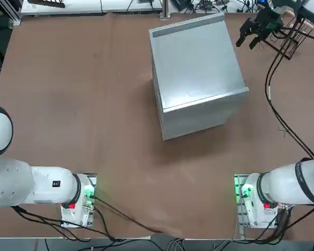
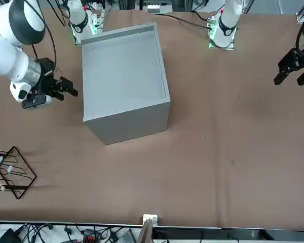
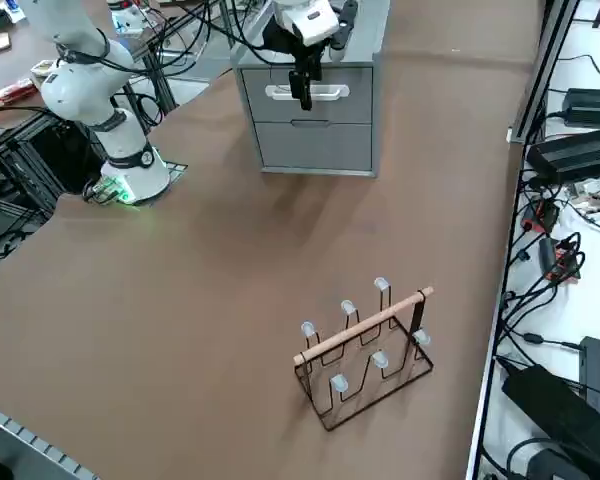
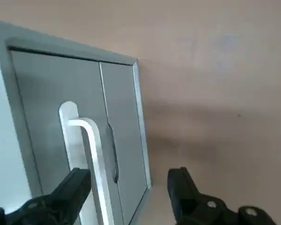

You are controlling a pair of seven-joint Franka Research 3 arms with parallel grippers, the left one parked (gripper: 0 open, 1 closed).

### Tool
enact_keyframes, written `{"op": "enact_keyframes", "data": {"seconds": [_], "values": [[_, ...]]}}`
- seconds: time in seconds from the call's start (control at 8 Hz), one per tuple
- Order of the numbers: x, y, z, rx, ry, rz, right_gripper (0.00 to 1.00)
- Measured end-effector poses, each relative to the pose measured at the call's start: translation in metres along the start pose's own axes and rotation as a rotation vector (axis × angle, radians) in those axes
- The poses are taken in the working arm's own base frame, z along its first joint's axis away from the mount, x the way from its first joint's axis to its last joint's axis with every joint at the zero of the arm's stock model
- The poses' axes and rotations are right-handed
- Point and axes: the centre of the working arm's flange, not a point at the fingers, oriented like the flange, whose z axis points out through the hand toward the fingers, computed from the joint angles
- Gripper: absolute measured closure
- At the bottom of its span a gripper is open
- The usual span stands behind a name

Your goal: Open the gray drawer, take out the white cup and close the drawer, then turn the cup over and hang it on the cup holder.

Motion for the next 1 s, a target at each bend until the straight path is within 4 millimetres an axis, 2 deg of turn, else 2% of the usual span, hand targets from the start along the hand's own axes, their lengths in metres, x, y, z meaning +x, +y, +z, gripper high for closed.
{"op": "enact_keyframes", "data": {"seconds": [0.38,0.75,1.0], "values": [[-0.004,-0.018,0.031,0.014,-0.003,-0.023,0.00],[-0.002,-0.015,0.046,0.012,-0.019,-0.019,0.00],[-0.002,-0.012,0.047,0.015,-0.021,-0.012,0.00]]}}
